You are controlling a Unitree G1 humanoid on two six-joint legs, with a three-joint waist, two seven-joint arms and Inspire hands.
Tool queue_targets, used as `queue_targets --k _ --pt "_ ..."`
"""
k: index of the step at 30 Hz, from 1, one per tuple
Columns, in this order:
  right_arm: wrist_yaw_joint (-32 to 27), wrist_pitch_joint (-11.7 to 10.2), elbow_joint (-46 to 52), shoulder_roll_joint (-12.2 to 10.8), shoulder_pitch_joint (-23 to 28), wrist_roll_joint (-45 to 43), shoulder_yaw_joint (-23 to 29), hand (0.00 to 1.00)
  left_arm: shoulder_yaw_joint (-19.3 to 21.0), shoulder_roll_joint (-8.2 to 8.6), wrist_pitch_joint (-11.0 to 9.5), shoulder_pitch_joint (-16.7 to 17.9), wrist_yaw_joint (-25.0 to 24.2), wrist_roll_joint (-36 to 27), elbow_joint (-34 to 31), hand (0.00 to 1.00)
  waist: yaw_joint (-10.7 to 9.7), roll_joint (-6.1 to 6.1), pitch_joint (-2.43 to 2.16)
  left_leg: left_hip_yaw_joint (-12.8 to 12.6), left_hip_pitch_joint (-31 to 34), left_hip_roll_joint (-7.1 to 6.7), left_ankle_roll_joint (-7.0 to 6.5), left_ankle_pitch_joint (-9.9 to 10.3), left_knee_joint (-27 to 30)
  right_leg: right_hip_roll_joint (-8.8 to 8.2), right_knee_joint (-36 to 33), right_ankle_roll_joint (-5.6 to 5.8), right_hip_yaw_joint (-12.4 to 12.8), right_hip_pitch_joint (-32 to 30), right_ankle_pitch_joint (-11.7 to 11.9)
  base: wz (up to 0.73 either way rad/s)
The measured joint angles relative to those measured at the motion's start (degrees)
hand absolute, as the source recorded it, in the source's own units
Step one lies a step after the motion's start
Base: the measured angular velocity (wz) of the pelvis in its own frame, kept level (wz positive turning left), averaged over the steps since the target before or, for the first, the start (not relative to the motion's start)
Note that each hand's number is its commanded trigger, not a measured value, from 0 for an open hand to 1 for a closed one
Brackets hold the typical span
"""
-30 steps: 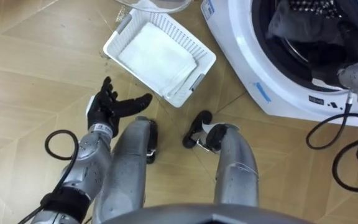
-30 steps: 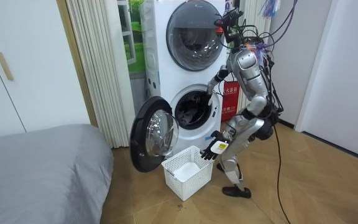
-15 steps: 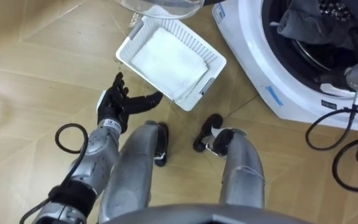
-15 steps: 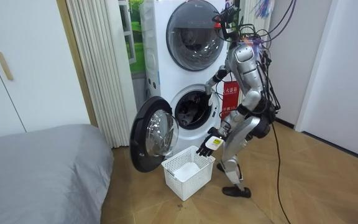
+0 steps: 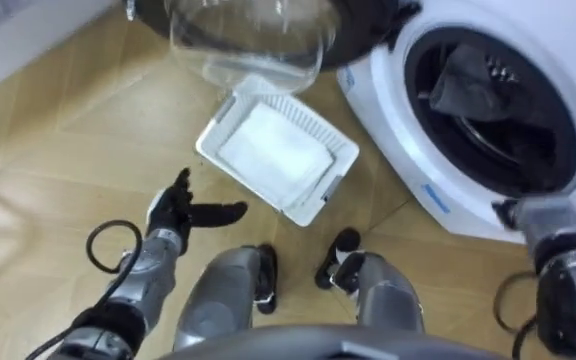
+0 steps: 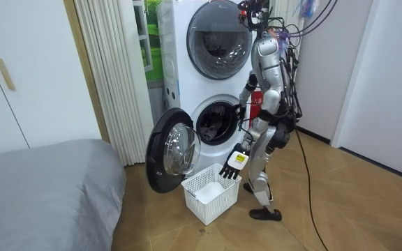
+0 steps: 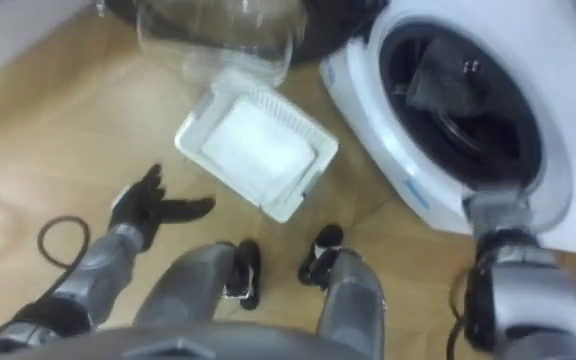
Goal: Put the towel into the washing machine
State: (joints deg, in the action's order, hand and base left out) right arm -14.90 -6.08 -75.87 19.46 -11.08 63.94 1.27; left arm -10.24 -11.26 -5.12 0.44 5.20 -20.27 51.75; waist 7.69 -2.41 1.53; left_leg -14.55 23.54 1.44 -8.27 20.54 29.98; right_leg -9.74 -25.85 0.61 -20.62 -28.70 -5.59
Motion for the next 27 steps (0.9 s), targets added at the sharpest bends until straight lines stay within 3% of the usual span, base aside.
queue_targets --k 3,5,7,10,12,15,19,27 --pt "4.67 -0.15 -2.07 -0.03 6.85 -11.48 -4.80 0.00 1.49 -2.09 -0.21 3.45 1.33 2.67 0.19 0.00 -0.58 0.42 -0.40 -0.75 -3.97 0.04 0.90 -0.55 -2.90 1.07 2.54 0.25 1.14 2.96 0.14 -0.25" --pt "7.56 -0.15 -2.21 -0.59 9.83 -17.49 -5.88 0.00 3.53 -2.01 -0.27 5.08 2.02 5.36 0.58 0.00 -1.33 0.85 -0.59 -1.15 -7.13 0.20 1.57 -0.99 -5.19 1.96 5.32 0.81 1.08 6.10 0.50 -0.18" --pt "11.27 -0.10 -1.97 -2.61 12.45 -22.21 -6.73 0.00 5.75 -1.64 -0.35 5.54 2.08 8.28 1.24 0.00 -1.72 0.87 -0.59 -1.14 -10.59 0.78 2.05 -1.27 -7.42 3.05 7.80 0.93 0.89 9.86 0.59 -0.06" --pt "15.27 -0.10 -2.16 -4.61 12.98 -27.13 -6.82 0.00 7.35 -0.98 -1.37 6.35 2.09 10.19 1.24 0.00 -2.80 0.98 -0.59 -1.11 -14.27 0.95 3.15 -1.92 -9.92 4.06 10.07 0.87 0.87 13.30 0.63 0.01" --pt "19.62 -0.15 -1.97 -6.12 12.94 -31.19 -7.21 0.00 7.38 -0.35 -1.78 6.96 1.75 10.97 2.01 0.00 -3.35 1.48 -0.86 -1.18 -17.68 1.25 4.01 -2.49 -12.90 5.17 12.08 0.54 0.62 16.24 0.84 0.00" --pt "24.20 -0.01 -1.89 -6.80 13.11 -34.89 -9.53 0.00 7.29 0.59 -1.87 8.77 0.38 11.07 3.60 0.00 -3.31 2.11 -1.19 -2.10 -21.52 1.74 4.85 -3.03 -15.32 6.21 13.41 0.51 0.81 19.31 0.84 -0.08" --pt "26.91 0.28 -1.50 -7.06 13.56 -38.24 -8.86 0.00 8.09 0.60 -1.82 11.83 -1.40 11.07 5.47 0.00 -4.21 2.31 -1.17 -2.10 -25.68 1.97 5.90 -3.75 -17.87 7.25 15.36 0.21 0.96 23.01 0.81 -0.03" --pt "30.33 2.47 -0.24 -8.00 14.32 -39.96 -7.84 0.00 10.31 1.14 1.24 12.87 -4.69 11.27 8.89 0.00 -4.47 2.30 -0.88 -2.08 -29.09 2.19 6.23 -3.94 -19.38 8.40 16.32 0.02 1.60 26.35 0.67 0.00"
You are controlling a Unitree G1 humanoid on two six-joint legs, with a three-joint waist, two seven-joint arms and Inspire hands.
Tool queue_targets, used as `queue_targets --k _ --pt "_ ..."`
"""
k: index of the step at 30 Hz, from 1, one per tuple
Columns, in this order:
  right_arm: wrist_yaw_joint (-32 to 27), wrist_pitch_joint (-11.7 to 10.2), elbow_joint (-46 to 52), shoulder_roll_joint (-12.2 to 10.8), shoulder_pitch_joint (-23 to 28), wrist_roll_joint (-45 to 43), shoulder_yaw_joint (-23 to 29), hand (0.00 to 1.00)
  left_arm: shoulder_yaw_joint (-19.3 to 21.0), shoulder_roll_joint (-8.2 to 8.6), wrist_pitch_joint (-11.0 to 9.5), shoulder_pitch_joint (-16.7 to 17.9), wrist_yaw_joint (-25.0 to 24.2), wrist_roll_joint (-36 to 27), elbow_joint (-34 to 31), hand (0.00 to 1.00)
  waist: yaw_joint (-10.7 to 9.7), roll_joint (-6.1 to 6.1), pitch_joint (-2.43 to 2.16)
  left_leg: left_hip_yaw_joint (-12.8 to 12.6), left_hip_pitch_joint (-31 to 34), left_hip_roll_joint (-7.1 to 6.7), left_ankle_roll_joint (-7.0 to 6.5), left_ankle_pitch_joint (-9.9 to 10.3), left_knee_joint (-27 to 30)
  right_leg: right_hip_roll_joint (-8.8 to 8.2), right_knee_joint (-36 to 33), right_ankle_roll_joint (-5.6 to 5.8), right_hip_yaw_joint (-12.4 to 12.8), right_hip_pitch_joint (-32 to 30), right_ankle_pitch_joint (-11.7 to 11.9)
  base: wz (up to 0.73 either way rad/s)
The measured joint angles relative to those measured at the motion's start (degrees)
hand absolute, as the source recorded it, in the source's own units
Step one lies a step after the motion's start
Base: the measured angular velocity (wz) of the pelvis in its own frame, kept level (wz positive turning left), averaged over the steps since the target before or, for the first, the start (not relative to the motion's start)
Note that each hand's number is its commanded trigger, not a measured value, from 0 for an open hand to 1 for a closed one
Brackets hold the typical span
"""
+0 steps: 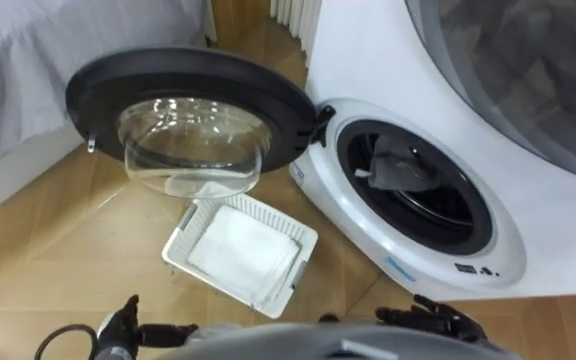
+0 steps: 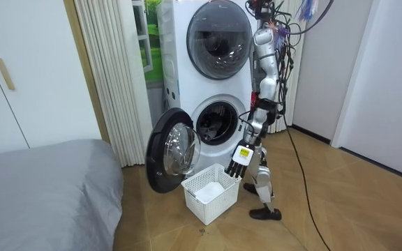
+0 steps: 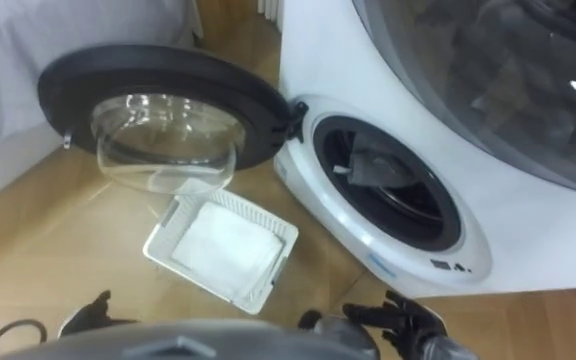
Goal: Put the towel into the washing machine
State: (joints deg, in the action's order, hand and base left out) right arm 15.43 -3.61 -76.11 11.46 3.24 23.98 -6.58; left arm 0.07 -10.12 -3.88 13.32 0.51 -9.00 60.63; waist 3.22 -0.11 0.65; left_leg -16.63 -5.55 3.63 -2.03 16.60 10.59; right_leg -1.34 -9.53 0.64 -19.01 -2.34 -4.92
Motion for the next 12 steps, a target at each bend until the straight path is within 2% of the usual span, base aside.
queue_targets --k 7,12 --pt "0.83 1.26 0.58 -0.08 0.73 -0.04 0.42 0.00 1.99 0.84 3.27 -1.23 -0.29 0.12 0.59 0.00 -0.02 0.46 0.07 -0.19 -2.02 0.11 0.05 0.02 -1.42 0.54 0.24 -0.01 0.40 1.46 0.01 -0.02" --pt "0.54 2.21 0.62 -0.11 0.47 -1.01 0.42 0.00 1.89 1.10 5.24 -1.33 -0.78 0.11 0.59 0.00 -0.04 0.55 0.00 -0.38 -3.02 -0.01 0.08 0.00 -1.35 0.91 0.75 -0.03 1.93 1.94 0.02 -0.13"
